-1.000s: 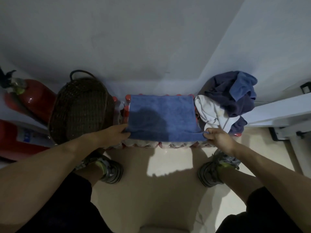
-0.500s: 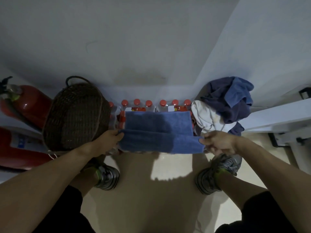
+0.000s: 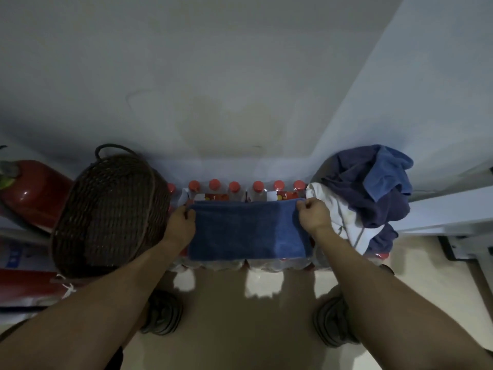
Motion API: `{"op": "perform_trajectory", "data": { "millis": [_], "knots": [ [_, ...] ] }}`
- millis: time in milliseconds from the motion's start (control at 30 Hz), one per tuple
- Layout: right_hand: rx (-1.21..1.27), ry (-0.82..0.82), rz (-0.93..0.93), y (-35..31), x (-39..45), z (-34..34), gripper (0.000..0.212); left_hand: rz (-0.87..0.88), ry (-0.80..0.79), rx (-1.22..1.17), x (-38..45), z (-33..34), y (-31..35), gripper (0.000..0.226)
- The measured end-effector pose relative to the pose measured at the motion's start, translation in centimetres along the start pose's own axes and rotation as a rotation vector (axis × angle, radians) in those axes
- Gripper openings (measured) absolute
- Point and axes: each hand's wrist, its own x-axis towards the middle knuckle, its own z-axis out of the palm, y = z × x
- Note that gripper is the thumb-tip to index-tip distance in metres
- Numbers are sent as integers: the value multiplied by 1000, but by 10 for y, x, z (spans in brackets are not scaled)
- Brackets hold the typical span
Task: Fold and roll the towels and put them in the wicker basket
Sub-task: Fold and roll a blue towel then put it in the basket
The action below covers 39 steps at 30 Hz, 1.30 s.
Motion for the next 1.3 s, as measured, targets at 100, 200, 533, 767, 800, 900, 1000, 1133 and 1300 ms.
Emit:
{"op": "perform_trajectory", "data": {
  "millis": [100,200,533,767,800,900,1000,1133,1300],
  "knots": [
    [-60,99,-46,5,-2,11,31,45,49,52,10,7,-3,29],
    [-51,174,-78,11,-5,18,26,43,87,83,19,10,-5,29],
    [-31,174,33,3,4,19,32,116,132,176,24,11,16,36],
    [-105,119,91,2,-35,5,36,33,239,220,-25,0,5,28],
    [-140,78,168,3,-41,5,45,53,210,271,-32,3,-1,27],
    [-192,-49,363,10,-57,3,62,-196,55,164,-55,13,-8,32],
    [-190,-67,355,20,-74,2,52,-173,39,122,-64,14,-14,28],
    [-166,-29,267,25,-87,4,30,-149,61,-50,-69,11,-17,29],
    [141,47,333,28,-89,5,16,-170,77,-205,-63,2,-24,26]
  ]
}}
